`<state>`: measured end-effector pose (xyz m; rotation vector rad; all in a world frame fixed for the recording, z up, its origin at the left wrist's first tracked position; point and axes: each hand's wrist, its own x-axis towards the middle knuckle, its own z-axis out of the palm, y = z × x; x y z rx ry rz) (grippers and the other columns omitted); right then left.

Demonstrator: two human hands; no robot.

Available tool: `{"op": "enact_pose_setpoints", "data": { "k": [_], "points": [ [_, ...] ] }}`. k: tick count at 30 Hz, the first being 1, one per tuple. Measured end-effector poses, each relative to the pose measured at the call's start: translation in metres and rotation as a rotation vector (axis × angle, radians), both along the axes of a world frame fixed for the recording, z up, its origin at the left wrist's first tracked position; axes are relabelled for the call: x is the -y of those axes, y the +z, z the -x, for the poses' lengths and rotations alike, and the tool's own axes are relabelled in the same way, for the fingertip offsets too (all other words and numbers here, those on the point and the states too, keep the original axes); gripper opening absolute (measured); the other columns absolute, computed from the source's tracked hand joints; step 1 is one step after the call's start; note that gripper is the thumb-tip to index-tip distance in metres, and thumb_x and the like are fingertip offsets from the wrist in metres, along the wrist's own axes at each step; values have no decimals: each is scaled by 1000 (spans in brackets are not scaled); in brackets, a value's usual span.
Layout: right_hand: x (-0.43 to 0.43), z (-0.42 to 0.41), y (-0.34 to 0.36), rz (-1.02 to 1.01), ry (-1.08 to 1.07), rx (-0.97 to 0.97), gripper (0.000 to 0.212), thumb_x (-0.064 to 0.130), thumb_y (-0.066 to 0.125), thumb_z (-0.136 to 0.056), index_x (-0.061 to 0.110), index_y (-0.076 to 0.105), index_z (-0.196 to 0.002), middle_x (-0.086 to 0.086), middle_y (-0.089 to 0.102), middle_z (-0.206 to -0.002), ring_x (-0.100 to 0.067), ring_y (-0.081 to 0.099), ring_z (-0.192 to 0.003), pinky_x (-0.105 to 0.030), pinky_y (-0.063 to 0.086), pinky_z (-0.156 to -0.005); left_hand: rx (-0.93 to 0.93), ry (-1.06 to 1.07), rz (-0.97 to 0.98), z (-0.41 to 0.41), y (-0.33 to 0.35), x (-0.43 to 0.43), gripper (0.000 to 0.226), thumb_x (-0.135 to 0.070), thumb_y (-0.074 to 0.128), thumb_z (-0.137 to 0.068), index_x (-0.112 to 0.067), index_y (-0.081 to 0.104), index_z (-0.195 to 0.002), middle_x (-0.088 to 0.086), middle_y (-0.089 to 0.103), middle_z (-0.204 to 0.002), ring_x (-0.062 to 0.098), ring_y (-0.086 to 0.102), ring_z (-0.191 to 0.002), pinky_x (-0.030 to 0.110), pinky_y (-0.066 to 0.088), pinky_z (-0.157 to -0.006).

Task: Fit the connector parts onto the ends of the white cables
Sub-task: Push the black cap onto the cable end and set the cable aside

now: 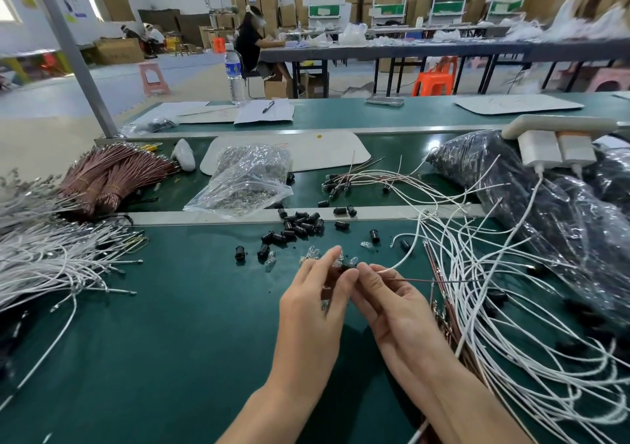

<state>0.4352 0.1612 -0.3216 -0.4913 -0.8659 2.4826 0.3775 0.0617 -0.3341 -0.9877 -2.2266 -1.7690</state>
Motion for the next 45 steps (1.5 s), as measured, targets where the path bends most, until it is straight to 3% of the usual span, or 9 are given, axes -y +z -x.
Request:
{"op": "enact_pose_setpoints", "data": {
  "k": [8, 13, 18, 25, 32, 35, 39, 42, 45],
  "points": [
    [-2, 0, -2, -19, 46, 24, 11, 7, 74, -70, 15, 77, -63, -10, 74, -80, -18, 76, -78, -20, 59, -67, -88, 37, 9, 0, -1, 2, 24, -19, 58, -101, -18, 66, -124, -17, 62, -102, 4, 64, -93, 18, 52, -79],
    [0, 2, -2, -47, -13, 25, 5, 7, 75, -70, 11, 74, -67, -13, 74, -83, -21, 76, -81, -21, 59, -68, 17, 17, 57, -3, -2, 0, 24, -36, 51, -103, -26, 60, -122, -14, 66, -104, 6, 65, -92, 33, 55, -83],
    [9, 0, -1, -212, -52, 74, 15, 15, 78, -74, 6, 70, -82, -17, 76, -93, -23, 76, -88, -22, 59, -73, 65, 56, 205, 1, 1, -1, 40, -54, 30, -101, -34, 41, -134, -16, 65, -104, 4, 61, -99, 33, 49, -89],
    [13, -7, 3, -386, -62, 85, 25, 19, 69, -82, -2, 63, -93, -17, 77, -96, -25, 75, -94, -23, 59, -76, -272, 248, 505, 17, 4, 5, 51, -67, 16, -98, -25, 42, -85, -11, 54, -70, 14, 53, -71, 32, 35, -80],
    [8, -8, 0, -531, -68, 101, 21, 19, 68, -85, -1, 65, -92, -12, 78, -90, -25, 76, -90, -20, 58, -74, -303, 248, 560, 19, 7, 4, 44, -59, 17, -100, -25, 41, -84, -10, 56, -67, 14, 53, -67, 34, 38, -81],
    [6, -9, 1, -564, 25, 30, 19, 22, 68, -85, 9, 72, -98, -11, 77, -103, -25, 73, -102, -23, 57, -84, -152, 211, 425, 17, 9, 3, 43, -60, 14, -95, -27, 36, -78, -7, 53, -66, 10, 48, -64, 38, 39, -76],
    [8, -2, 5, -304, 181, -21, 31, 19, 57, -95, 10, 66, -123, -15, 72, -121, -25, 68, -115, -34, 56, -95, 100, 101, 163, 9, 11, 1, 44, -62, 21, -91, -26, 41, -78, -8, 59, -65, 13, 54, -62, 43, 42, -63],
    [14, 3, 6, -81, 215, 1, 34, 25, 62, -90, 12, 72, -119, -16, 73, -117, -22, 72, -101, -31, 60, -80, 13, 58, 299, -4, 10, -7, 48, -67, 12, -89, -28, 39, -81, -6, 63, -67, 12, 59, -65, 41, 43, -66],
    [16, 6, 4, -85, 225, 61, 32, 32, 57, -94, 18, 75, -116, -10, 72, -121, -20, 69, -108, -32, 59, -90, -67, 99, 399, -6, 6, -13, 58, -72, -3, -86, -30, 37, -84, -4, 69, -76, 15, 64, -76, 39, 43, -71]
  ]
}}
